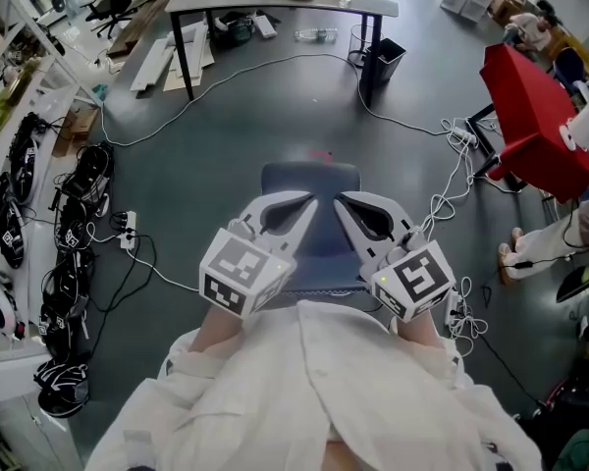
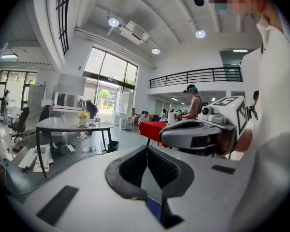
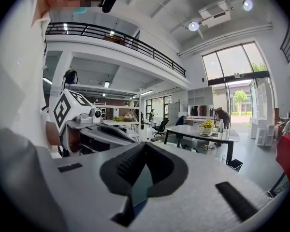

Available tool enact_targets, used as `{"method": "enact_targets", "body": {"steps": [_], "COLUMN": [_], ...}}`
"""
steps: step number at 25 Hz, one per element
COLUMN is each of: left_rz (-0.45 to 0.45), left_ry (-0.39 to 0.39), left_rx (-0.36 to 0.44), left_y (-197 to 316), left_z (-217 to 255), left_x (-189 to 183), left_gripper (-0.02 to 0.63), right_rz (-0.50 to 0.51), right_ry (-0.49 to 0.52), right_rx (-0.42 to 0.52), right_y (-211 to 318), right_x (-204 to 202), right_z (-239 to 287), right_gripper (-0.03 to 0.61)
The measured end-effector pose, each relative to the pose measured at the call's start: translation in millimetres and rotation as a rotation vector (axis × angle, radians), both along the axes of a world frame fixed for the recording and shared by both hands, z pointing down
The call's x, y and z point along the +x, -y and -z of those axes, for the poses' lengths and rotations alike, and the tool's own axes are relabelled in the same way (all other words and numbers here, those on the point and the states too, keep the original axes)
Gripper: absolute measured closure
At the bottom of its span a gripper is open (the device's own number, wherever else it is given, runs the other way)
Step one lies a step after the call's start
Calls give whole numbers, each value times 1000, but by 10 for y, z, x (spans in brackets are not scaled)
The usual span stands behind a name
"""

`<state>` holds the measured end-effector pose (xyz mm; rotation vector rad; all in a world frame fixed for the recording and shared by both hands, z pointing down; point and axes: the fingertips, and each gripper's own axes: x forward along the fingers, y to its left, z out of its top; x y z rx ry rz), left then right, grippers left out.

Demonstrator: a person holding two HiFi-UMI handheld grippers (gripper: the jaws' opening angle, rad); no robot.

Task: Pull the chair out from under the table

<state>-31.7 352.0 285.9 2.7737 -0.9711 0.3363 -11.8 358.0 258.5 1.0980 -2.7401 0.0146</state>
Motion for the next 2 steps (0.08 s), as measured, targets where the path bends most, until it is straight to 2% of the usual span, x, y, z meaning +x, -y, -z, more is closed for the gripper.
{"method": "enact_targets", "body": {"steps": [2], "left_rz": [2], "left_ry": [8], "left_rx": [-5], "left_y": [9], "left_z": [1], "left_x": [-1], "left_gripper": [597], "right_rz": [10], "right_ry": [-9], "right_rx": [-7], "right_y": [6], "right_x": [-14], "right_z": [-4], "right_gripper": [575]}}
